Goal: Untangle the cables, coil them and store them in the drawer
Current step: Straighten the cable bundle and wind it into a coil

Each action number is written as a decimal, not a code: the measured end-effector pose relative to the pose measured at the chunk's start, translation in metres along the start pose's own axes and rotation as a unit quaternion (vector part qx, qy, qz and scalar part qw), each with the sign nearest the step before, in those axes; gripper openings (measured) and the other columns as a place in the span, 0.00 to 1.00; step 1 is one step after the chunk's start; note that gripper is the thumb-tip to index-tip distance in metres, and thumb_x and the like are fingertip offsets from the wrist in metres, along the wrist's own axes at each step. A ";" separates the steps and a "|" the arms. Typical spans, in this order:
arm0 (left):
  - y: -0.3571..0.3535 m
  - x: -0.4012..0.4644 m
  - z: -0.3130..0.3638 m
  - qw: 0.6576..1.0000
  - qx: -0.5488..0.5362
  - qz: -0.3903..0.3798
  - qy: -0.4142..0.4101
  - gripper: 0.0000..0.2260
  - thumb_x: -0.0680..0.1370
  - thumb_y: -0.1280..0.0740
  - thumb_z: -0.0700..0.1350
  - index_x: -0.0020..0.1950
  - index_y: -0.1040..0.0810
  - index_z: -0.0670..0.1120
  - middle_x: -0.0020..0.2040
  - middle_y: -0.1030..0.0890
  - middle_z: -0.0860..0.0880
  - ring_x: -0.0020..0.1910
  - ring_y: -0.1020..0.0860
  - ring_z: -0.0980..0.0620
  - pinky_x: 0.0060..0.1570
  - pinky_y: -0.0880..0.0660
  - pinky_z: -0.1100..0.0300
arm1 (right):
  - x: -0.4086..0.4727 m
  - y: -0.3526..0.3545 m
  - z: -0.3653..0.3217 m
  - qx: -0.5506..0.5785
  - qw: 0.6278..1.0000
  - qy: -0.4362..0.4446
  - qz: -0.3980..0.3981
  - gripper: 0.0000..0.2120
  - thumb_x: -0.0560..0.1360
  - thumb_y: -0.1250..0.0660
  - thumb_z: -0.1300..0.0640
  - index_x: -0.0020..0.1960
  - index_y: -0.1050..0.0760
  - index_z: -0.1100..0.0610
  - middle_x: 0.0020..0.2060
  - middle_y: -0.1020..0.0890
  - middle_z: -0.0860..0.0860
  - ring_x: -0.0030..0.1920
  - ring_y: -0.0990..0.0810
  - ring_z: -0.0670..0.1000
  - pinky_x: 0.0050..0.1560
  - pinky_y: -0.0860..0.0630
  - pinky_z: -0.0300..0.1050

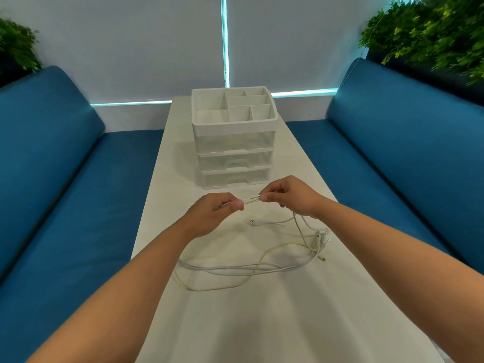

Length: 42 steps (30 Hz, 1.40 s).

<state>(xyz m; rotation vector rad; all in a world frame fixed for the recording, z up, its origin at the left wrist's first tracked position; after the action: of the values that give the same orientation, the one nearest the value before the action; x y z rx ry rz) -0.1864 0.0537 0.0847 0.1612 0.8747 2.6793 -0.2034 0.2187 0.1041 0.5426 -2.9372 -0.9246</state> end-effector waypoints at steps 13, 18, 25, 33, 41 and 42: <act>-0.001 -0.002 0.003 0.996 -0.083 -0.012 -0.002 0.10 0.79 0.33 0.52 0.46 0.16 0.48 0.31 0.29 0.51 0.31 0.33 0.59 0.33 0.36 0.71 | -0.004 -0.009 0.000 -0.021 0.998 0.007 -0.054 0.06 0.73 0.27 0.57 0.47 0.20 0.58 0.41 0.19 0.49 0.37 0.24 0.47 0.41 0.26 0.39; 0.001 -0.002 -0.001 0.998 -0.063 -0.021 0.010 0.07 0.78 0.31 0.50 0.50 0.15 0.51 0.33 0.21 0.60 0.33 0.27 0.64 0.35 0.33 0.74 | -0.005 -0.025 0.005 -0.013 0.992 -0.019 -0.121 0.13 0.80 0.38 0.49 0.52 0.18 0.54 0.38 0.18 0.48 0.34 0.28 0.46 0.40 0.29 0.37; -0.003 -0.001 -0.008 0.999 -0.037 -0.015 0.012 0.10 0.77 0.33 0.59 0.44 0.15 0.56 0.40 0.19 0.45 0.38 0.28 0.55 0.41 0.33 0.58 | 0.003 -0.022 0.005 -0.108 0.991 0.021 -0.070 0.07 0.76 0.32 0.52 0.48 0.17 0.54 0.38 0.18 0.47 0.31 0.23 0.45 0.38 0.27 0.39; 0.004 0.003 -0.011 1.000 0.023 0.004 0.012 0.16 0.78 0.36 0.60 0.39 0.18 0.52 0.28 0.31 0.56 0.29 0.35 0.57 0.36 0.37 0.57 | -0.001 -0.020 0.011 -0.257 0.964 0.011 -0.058 0.24 0.77 0.43 0.35 0.35 0.31 0.53 0.30 0.26 0.49 0.31 0.29 0.48 0.36 0.32 0.44; 0.000 0.000 -0.015 0.983 0.181 -0.006 0.035 0.21 0.81 0.45 0.62 0.39 0.26 0.50 0.30 0.28 0.55 0.30 0.31 0.57 0.33 0.37 0.59 | -0.005 -0.022 0.014 -0.396 0.909 0.091 -0.093 0.22 0.81 0.54 0.39 0.56 0.25 0.49 0.45 0.23 0.48 0.45 0.25 0.50 0.47 0.29 0.47; 0.000 -0.001 -0.015 0.981 0.190 -0.008 0.034 0.20 0.81 0.46 0.62 0.38 0.27 0.50 0.30 0.28 0.55 0.31 0.31 0.57 0.33 0.36 0.59 | -0.003 -0.021 0.011 -0.419 0.898 0.109 -0.080 0.23 0.81 0.54 0.39 0.58 0.25 0.48 0.45 0.24 0.48 0.45 0.26 0.51 0.47 0.29 0.47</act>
<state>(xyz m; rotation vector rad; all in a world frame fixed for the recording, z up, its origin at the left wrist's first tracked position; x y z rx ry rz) -0.1890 0.0451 0.0724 0.1485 1.3959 2.4883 -0.1951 0.2100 0.0836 0.7443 -2.0154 -1.8316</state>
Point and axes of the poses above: each hand's wrist, its own x-axis towards the middle knuckle, its own y-axis out of the back of the hand, z = x × y, the point moved 10 cm from there along x, towards the middle knuckle
